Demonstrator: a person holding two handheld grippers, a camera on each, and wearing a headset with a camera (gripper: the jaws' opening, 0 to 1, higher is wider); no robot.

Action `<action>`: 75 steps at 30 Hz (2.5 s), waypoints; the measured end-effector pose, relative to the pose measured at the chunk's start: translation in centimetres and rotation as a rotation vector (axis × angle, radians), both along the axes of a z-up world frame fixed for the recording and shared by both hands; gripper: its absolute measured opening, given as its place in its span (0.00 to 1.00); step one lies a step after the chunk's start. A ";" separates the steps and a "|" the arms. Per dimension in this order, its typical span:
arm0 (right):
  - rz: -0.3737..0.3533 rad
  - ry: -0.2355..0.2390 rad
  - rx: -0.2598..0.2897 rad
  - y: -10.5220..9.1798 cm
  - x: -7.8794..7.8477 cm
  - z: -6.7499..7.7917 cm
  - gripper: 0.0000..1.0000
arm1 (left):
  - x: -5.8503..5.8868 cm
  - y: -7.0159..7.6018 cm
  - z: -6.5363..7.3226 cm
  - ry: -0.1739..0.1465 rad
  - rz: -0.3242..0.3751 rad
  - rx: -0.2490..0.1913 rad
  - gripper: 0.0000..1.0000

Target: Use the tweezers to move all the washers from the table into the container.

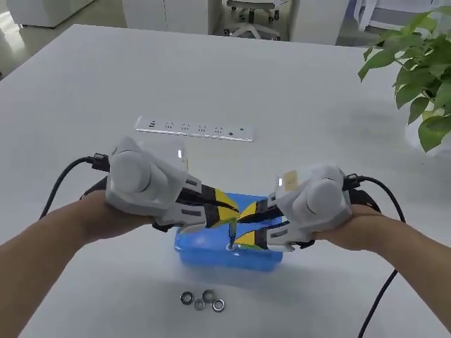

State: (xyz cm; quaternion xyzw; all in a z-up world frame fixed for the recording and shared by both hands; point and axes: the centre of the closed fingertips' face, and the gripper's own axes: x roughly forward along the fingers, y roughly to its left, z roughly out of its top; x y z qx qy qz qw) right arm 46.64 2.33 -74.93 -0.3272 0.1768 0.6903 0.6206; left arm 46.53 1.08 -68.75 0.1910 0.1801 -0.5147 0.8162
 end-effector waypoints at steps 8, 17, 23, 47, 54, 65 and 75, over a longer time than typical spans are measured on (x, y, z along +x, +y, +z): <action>-0.045 0.004 0.020 -1.1 -0.1 1.0 0.24 | -0.2 -0.2 0.7 -0.007 0.000 0.001 0.05; -0.096 0.015 0.032 -2.5 -0.6 1.9 0.28 | -0.3 0.2 1.2 -0.006 0.006 0.009 0.05; -0.137 0.016 0.048 -3.4 -0.8 2.6 0.31 | -0.5 0.5 1.8 -0.003 0.015 0.009 0.05; -0.270 0.043 0.066 -6.5 -3.2 3.5 0.47 | -3.3 0.5 3.5 -0.011 -0.010 0.007 0.05; -0.289 0.052 0.062 -7.3 -4.4 3.3 0.51 | -3.9 0.4 4.2 -0.024 -0.013 0.004 0.05; -0.316 0.040 0.072 -7.9 -5.2 3.9 0.57 | -5.1 0.7 4.6 -0.025 -0.013 0.002 0.05; -0.330 0.055 0.076 -8.0 -6.2 3.6 0.61 | -6.5 0.2 4.2 -0.006 -0.018 -0.002 0.05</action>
